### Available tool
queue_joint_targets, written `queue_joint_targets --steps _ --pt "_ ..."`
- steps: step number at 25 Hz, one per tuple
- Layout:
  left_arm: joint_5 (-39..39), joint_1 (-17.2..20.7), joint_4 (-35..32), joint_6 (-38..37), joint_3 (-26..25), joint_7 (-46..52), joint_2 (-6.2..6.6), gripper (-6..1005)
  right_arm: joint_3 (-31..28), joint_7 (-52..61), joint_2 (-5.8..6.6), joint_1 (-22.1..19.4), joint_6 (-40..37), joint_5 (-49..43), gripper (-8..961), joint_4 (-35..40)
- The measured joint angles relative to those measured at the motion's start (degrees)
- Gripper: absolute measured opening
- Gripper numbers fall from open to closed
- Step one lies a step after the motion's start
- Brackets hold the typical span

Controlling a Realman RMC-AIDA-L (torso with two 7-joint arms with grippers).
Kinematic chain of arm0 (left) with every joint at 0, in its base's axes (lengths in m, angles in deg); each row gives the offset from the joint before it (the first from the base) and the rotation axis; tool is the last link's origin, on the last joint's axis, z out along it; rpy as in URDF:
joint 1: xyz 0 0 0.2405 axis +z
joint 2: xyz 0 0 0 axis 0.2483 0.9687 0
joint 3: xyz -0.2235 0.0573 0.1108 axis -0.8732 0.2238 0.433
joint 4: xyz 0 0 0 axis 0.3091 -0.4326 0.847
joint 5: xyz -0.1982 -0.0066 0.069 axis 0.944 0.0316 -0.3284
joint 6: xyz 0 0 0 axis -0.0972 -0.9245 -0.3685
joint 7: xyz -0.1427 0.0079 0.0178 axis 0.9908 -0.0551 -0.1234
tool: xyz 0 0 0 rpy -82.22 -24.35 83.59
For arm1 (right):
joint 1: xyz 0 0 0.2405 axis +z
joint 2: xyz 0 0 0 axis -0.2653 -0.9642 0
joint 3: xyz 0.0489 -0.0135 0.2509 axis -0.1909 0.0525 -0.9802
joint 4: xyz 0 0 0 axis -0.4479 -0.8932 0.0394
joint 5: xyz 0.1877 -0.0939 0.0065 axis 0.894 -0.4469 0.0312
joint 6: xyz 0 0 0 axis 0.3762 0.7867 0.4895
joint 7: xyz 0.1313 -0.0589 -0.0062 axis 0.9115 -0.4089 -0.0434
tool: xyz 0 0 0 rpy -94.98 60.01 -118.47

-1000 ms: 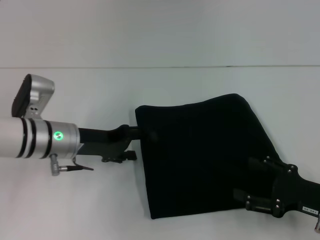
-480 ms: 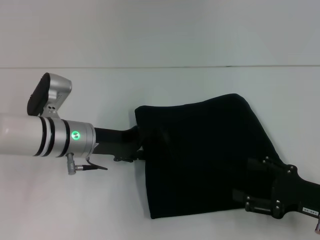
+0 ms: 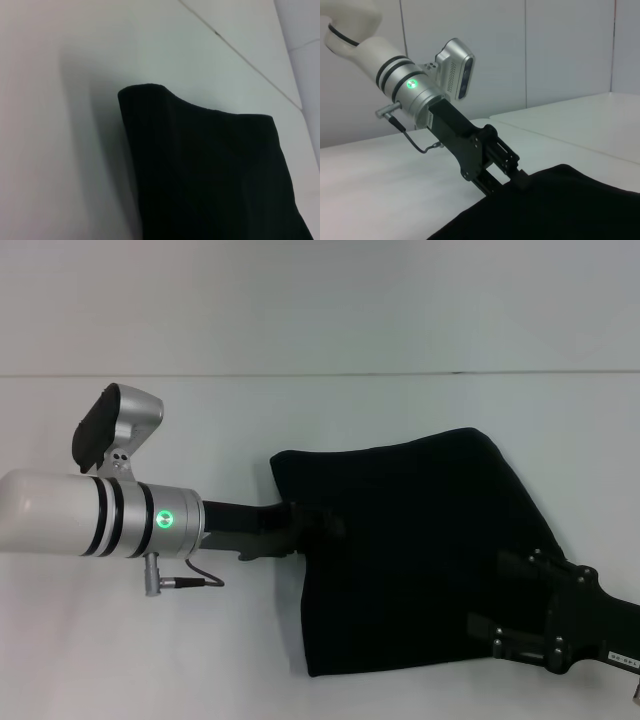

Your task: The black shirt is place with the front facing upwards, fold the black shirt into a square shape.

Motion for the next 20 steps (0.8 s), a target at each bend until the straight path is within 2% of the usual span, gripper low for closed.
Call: queue_joint_targets --steps 4,9,12,20 --pt "0.12 0.00 0.04 0.20 0.22 -0.09 0.19 620 -0.18 0.07 0.00 -0.07 -0.25 0.02 914 0.02" --pt "0.12 0.19 -0.04 0.23 0.22 -0.18 0.31 371 -0.25 0.09 0.00 -0.11 -0.32 0.04 915 0.04" --pt "0.12 0.26 -0.05 0.25 0.22 -0.26 0.54 166 -0.42 0.10 0.00 -0.07 -0.49 0.05 915 0.07" --pt "0.20 0.30 -0.15 0.83 -0.15 -1.61 1.31 59 -2.00 0.10 -0.08 0.19 -0.72 0.08 914 0.10"
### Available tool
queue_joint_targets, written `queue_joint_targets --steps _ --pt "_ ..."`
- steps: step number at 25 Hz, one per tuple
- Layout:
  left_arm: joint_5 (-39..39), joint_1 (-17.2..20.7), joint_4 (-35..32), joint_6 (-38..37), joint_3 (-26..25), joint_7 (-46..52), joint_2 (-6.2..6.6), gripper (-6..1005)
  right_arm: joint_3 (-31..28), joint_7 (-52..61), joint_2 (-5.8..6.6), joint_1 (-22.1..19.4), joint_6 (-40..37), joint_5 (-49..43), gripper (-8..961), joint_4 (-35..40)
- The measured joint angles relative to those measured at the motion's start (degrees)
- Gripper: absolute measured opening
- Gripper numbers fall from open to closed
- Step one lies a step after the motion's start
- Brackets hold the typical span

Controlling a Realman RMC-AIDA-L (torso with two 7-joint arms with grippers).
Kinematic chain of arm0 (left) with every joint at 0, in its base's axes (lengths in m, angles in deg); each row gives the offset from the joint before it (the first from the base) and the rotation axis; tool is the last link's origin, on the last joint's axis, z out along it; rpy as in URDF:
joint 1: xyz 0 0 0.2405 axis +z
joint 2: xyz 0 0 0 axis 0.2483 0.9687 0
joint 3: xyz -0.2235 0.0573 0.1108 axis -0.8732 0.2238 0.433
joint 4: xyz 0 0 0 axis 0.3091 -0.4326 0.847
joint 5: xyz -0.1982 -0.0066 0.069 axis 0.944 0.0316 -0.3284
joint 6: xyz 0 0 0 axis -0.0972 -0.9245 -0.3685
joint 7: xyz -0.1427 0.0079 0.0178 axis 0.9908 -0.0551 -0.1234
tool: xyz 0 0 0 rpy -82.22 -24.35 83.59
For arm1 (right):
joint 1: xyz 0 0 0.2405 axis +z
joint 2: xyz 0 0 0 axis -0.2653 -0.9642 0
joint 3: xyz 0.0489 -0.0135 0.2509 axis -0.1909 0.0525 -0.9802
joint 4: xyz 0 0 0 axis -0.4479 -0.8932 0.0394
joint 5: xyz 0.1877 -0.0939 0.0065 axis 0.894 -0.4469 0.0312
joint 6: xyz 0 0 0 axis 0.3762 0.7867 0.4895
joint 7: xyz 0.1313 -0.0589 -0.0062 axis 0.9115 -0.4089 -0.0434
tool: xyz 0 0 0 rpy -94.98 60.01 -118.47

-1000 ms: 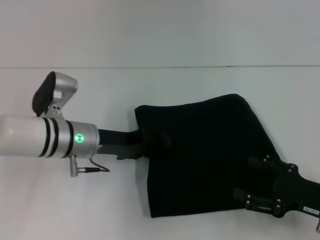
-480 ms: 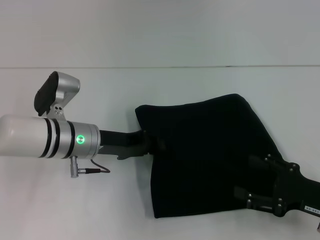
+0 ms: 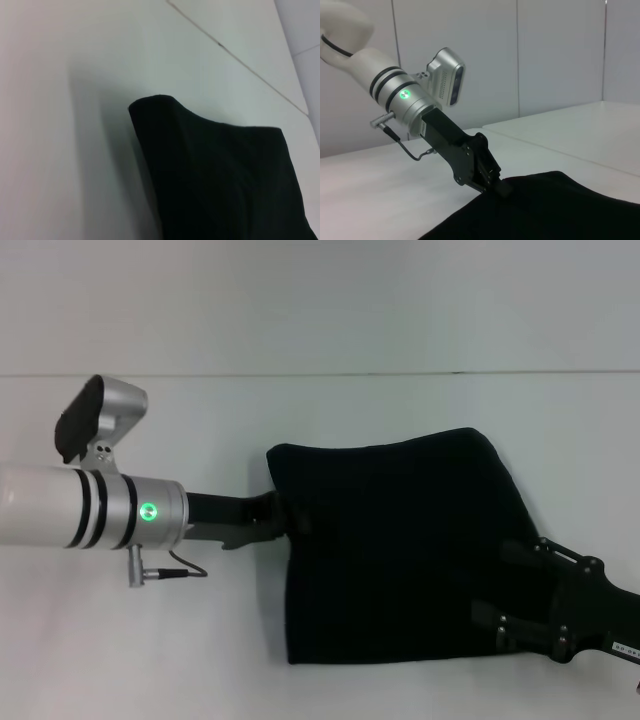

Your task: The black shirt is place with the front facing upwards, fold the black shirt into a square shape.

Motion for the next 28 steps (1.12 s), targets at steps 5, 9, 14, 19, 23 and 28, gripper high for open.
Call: queue_joint_targets --steps 5,9,14,19,23,28 --pt "0.00 0.18 -0.11 2.31 -0.33 -0.89 1.29 49 -1.61 -0.25 -0.15 0.36 -0.01 0.05 915 -0.01" --pt "-0.22 0.77 -1.10 3.42 -0.81 -1.39 2.04 73 -1.91 -0.40 -0.17 0.61 0.11 0.05 915 -0.17" --pt "-0.40 1.60 -2.26 3.95 -0.95 -1.84 2.55 102 -1.99 -0.42 -0.25 1.14 0.66 0.05 915 -0.58" --pt "-0.29 2.28 -2.32 3.55 -0.95 -1.88 2.45 131 -2.28 -0.44 -0.39 1.30 0.89 0.06 915 -0.77" --pt "0.16 3.25 -3.28 3.03 -0.95 -2.66 2.16 154 -2.55 -0.44 -0.48 1.43 0.89 0.37 915 -0.84" --pt "3.24 5.20 -5.97 -0.75 -0.95 -10.04 1.75 183 -2.57 -0.44 -0.57 1.75 0.79 0.82 914 -1.14"
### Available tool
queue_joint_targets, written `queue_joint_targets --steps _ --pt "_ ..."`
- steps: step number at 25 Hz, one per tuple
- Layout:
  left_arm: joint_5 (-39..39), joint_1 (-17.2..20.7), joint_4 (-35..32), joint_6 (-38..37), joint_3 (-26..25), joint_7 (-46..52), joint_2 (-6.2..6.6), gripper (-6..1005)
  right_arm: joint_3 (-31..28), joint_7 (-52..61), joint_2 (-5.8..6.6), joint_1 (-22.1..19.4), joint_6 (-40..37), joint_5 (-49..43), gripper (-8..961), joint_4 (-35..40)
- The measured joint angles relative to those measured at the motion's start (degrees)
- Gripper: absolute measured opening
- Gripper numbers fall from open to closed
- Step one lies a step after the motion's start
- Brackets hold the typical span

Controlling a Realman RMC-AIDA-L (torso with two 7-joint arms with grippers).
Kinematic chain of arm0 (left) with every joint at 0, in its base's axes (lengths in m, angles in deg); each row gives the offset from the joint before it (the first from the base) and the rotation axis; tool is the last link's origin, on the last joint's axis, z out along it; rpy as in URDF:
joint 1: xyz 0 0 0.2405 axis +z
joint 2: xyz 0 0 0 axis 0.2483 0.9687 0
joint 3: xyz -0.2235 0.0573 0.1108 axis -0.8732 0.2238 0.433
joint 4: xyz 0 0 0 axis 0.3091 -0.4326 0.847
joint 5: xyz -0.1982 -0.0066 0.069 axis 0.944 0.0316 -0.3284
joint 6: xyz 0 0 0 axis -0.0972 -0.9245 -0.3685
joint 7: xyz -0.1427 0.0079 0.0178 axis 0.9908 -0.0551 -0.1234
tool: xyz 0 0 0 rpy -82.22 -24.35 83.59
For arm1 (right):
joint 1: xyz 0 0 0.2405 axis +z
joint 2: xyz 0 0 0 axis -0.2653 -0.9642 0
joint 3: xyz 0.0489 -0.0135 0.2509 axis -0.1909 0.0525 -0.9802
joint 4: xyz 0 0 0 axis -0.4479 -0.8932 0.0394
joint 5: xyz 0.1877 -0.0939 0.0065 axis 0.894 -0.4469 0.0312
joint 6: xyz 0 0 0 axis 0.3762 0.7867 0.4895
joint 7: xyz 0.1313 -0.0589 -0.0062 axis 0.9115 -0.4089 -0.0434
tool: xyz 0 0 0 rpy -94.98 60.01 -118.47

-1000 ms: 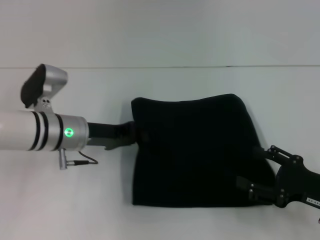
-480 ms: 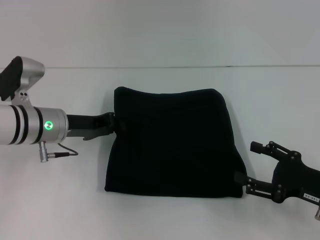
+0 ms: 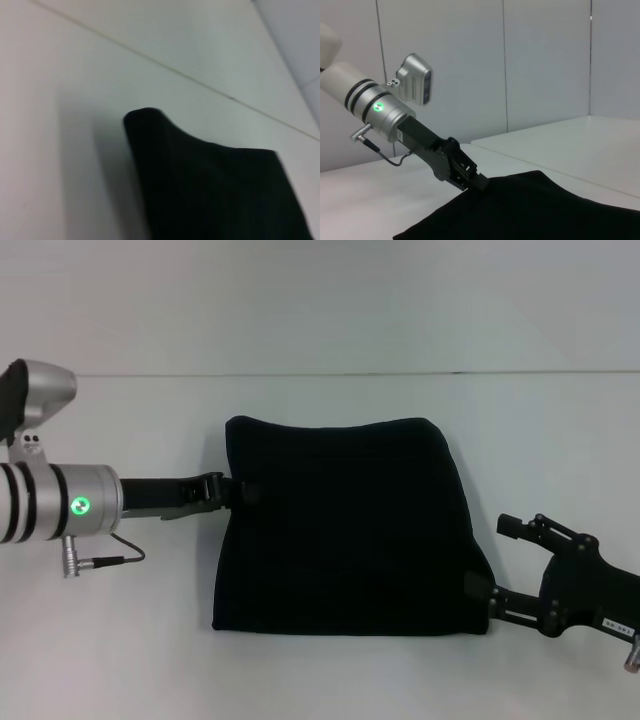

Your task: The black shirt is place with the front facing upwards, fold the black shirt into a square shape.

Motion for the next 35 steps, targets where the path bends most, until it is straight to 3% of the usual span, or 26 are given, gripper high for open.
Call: queue_joint_targets --steps 4,7,9,21,26,30,35 --pt "3.26 2.69 -5.68 -4.35 0.01 -7.49 -1.16 206 -0.02 -0.27 0.01 0.27 0.13 1.48 914 -0.69" --pt "7.12 5.92 -11.26 -11.13 0.13 -20.38 -3.00 309 -0.07 -2.04 0.04 0.92 0.22 4.16 914 -2.24" --pt "9.15 7.40 -12.88 -13.81 0.27 -25.76 -3.54 378 -0.06 -3.35 0.04 1.80 0.27 5.78 914 -3.56" --pt "12.58 14.34 -13.55 -25.10 -0.33 -52.46 -4.02 873 2.40 -10.06 -0.08 7.51 7.47 6.37 914 -11.01" --pt "12.63 16.06 -10.71 -26.56 -4.46 -56.52 -4.16 954 3.66 -11.48 -0.14 6.07 12.63 6.39 914 -13.02" --pt "12.66 17.12 -9.07 -29.04 -9.11 -59.64 -4.05 953 3.44 -12.68 -0.14 4.37 14.83 6.58 915 -13.74" --pt "11.99 17.63 -9.04 -29.24 -10.43 -60.43 -3.97 951 3.12 -12.71 -0.11 3.75 15.86 6.73 915 -13.77"
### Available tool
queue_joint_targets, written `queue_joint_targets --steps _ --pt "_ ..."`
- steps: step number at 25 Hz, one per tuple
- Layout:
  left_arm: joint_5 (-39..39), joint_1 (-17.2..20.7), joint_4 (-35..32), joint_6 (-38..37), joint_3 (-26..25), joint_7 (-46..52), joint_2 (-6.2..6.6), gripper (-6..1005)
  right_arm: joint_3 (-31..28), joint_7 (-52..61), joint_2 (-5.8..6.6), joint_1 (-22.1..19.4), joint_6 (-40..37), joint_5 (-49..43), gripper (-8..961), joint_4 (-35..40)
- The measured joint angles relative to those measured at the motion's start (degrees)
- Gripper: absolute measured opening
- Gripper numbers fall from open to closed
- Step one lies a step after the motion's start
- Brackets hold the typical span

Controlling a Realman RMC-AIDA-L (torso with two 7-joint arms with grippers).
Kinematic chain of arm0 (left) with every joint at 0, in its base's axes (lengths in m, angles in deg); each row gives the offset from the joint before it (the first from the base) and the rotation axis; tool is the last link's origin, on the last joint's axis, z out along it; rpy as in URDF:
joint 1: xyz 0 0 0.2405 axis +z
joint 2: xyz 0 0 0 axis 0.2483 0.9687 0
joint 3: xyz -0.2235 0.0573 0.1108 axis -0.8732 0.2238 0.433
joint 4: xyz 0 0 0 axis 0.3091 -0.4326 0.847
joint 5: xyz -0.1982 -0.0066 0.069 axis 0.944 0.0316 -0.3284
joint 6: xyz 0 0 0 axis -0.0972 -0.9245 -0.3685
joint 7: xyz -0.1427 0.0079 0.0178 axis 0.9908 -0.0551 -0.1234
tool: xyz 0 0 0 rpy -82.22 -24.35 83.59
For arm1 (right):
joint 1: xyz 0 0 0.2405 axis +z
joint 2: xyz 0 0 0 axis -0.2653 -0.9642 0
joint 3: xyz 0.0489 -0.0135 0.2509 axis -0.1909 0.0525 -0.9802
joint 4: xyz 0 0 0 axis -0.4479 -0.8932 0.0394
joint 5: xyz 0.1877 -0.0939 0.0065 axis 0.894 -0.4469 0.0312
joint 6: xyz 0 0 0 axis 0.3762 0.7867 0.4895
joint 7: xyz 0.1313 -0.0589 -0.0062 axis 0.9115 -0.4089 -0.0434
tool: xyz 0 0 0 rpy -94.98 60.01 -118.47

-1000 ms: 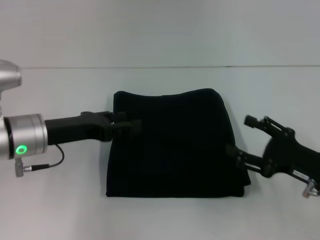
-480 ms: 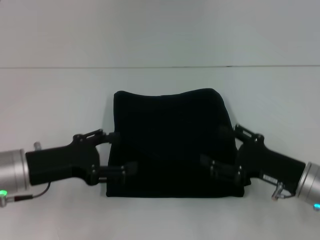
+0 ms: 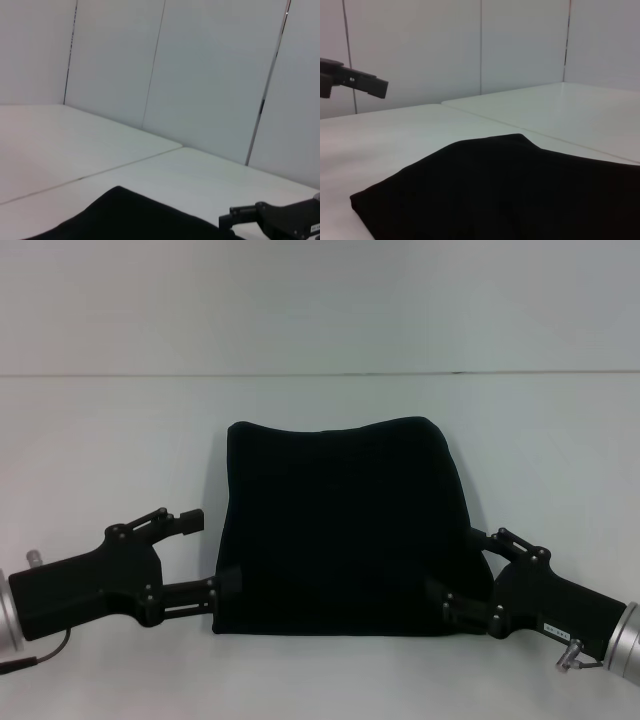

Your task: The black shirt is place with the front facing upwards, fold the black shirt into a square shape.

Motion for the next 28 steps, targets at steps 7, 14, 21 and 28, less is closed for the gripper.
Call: queue_joint_targets --steps 7,14,21,28 --pt "-3.05 0.80 -0.28 2.01 -0.40 -0.65 0.01 950 -0.20 -2.31 0.40 -1.89 -7.90 0.14 915 0.59" --pt "-4.88 2.18 2.62 4.75 -0.85 -3.40 -0.14 951 -0.21 -5.40 0.12 -4.66 -8.97 0.14 915 -0.44" --pt "-6.30 3.75 6.34 6.49 -3.58 -7.97 -0.16 950 -0.21 -5.11 0.15 -5.67 -6.18 0.07 914 -0.95" --pt "-6.29 3.75 6.49 6.06 -4.23 -8.04 -0.08 950 -0.21 -5.09 0.25 -5.71 -6.00 -0.03 914 -0.99"
